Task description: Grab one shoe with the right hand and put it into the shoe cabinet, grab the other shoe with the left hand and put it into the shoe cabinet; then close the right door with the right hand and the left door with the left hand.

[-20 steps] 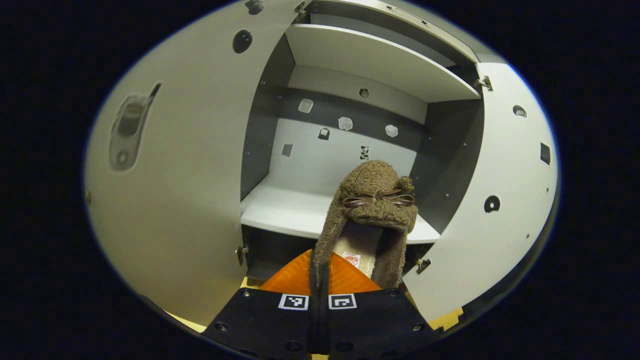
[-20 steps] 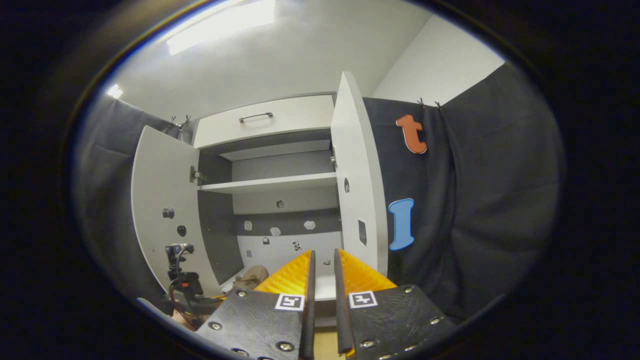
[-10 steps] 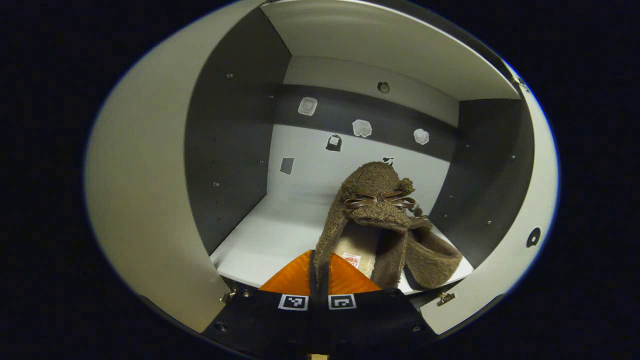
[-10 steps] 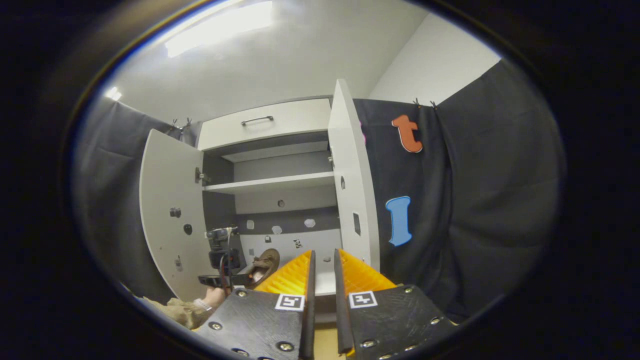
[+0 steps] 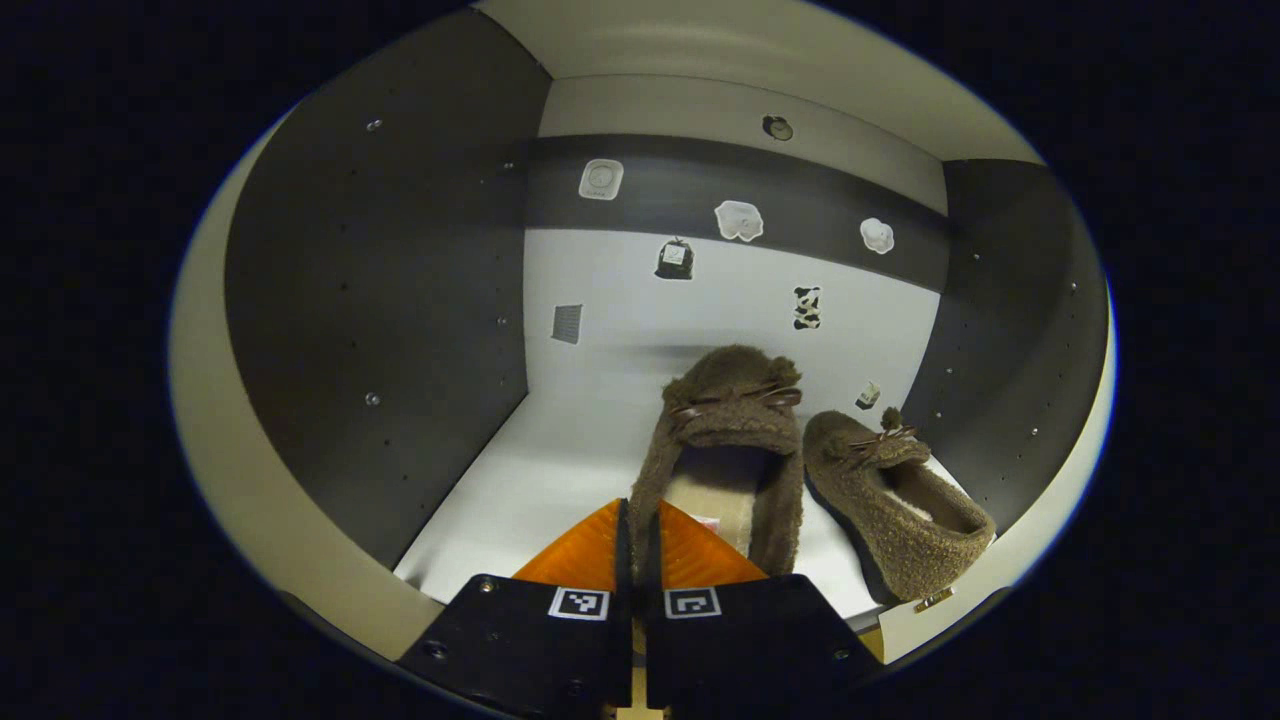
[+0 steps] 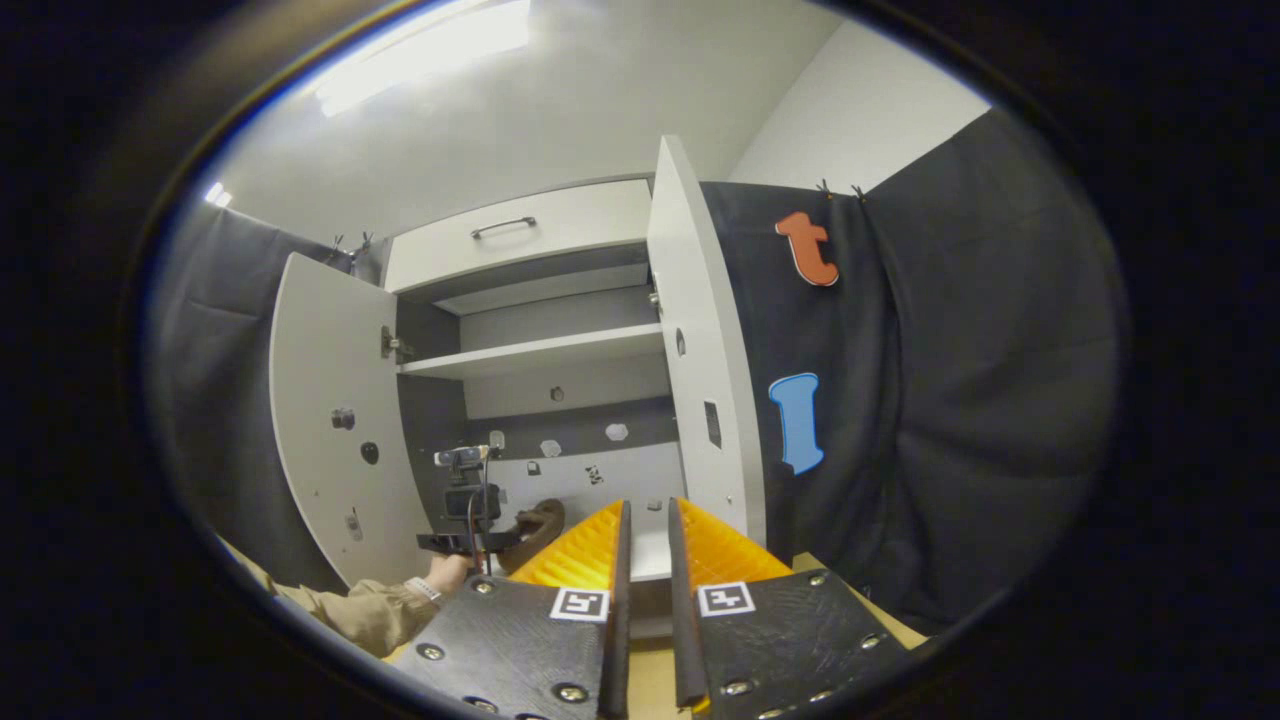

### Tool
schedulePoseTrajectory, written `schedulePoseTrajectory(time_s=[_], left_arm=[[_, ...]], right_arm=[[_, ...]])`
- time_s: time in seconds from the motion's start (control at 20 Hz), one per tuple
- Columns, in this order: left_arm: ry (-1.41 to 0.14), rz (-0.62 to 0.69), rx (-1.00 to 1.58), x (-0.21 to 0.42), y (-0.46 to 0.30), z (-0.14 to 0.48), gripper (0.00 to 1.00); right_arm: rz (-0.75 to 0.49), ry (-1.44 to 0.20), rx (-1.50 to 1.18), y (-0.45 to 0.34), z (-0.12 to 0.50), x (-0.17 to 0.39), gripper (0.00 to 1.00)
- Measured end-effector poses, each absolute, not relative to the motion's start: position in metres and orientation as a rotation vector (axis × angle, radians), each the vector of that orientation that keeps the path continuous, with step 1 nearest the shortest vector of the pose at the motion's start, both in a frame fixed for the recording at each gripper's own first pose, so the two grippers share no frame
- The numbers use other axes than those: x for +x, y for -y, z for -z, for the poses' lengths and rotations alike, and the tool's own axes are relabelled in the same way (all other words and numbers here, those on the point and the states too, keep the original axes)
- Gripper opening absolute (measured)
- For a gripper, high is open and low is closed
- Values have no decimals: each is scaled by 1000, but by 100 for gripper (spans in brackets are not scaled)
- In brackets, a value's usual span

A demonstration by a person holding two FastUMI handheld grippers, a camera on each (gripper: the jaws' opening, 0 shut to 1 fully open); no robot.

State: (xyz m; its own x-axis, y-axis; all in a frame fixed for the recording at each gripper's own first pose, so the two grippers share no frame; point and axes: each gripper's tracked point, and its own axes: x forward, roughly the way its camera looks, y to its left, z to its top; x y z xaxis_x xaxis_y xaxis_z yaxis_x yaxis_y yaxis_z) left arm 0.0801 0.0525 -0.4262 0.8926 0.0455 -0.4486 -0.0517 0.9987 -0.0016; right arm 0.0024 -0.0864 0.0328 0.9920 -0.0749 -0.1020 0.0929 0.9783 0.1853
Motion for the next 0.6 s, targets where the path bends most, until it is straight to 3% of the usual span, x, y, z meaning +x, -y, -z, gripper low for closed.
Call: schedulePoseTrajectory(time_s=[0.15, 0.2, 0.25, 0.3, 0.35, 0.4, 0.45, 0.6], left_arm=[[-439, -16, -26, 83, -47, 415, 17], [-440, -10, -30, 81, -45, 411, 17], [-443, -2, -33, 77, -44, 408, 10], [-446, 7, -35, 72, -42, 405, 19], [-446, 20, -44, 64, -39, 401, 19], [-441, 39, -58, 56, -34, 394, 27], [-430, 58, -71, 47, -29, 386, 19], [-365, 104, -51, 16, -23, 356, 21]], right_arm=[[88, -97, 188, 88, -31, 2, 18], [90, -98, 187, 89, -30, 1, 18], [92, -99, 187, 92, -29, 1, 18], [95, -98, 187, 94, -30, 0, 18], [99, -97, 186, 96, -29, -1, 18], [106, -96, 181, 100, -30, -2, 18], [114, -94, 174, 104, -30, -3, 18], [148, -83, 158, 124, -33, -7, 18]])
